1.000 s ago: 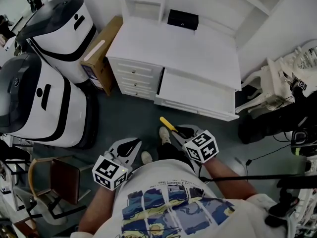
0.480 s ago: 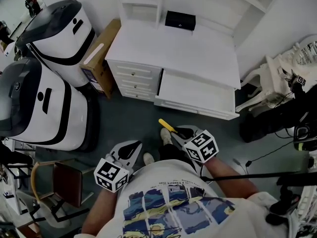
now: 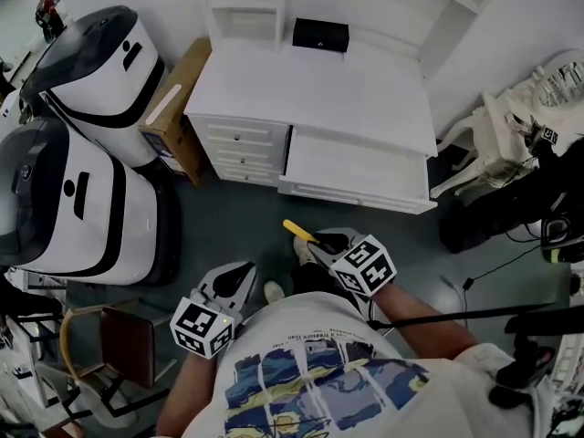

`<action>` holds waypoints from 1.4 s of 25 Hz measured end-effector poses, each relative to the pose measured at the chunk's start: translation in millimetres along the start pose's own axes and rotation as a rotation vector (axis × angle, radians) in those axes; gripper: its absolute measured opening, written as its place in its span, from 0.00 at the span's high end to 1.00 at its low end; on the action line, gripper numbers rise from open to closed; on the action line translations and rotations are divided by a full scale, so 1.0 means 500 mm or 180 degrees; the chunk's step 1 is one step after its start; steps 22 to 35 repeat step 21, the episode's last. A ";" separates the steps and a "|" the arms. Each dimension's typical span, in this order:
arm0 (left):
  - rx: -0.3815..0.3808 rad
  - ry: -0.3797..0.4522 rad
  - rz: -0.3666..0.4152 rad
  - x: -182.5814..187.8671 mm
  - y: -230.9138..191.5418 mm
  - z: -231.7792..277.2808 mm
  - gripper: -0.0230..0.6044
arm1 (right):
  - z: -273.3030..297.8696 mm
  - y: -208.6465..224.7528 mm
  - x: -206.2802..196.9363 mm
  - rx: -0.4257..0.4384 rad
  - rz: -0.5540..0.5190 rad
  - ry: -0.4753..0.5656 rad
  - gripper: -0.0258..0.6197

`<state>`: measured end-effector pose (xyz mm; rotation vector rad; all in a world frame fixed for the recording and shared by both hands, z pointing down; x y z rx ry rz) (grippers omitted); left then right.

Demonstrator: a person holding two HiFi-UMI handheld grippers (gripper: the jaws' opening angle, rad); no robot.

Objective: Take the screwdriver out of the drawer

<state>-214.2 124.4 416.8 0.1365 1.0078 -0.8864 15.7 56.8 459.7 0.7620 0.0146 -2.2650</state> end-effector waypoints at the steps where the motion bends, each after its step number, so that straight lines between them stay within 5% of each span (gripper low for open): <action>1: 0.0002 -0.0001 -0.0003 -0.001 -0.002 -0.001 0.94 | 0.002 -0.001 0.001 0.0003 -0.0003 -0.0002 0.82; 35: 0.0018 -0.0053 -0.0034 0.002 -0.048 0.010 0.94 | 0.049 0.012 0.033 0.0067 -0.0018 -0.0022 0.82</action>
Point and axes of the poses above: the fingertips, and each gripper's own axes: z forward along the fingers, y to its right, x out of its top, the point moved 8 cm from there along -z, backward along the fingers, and after that the axes turned 13 degrees about -y, right-handed, at the moved point
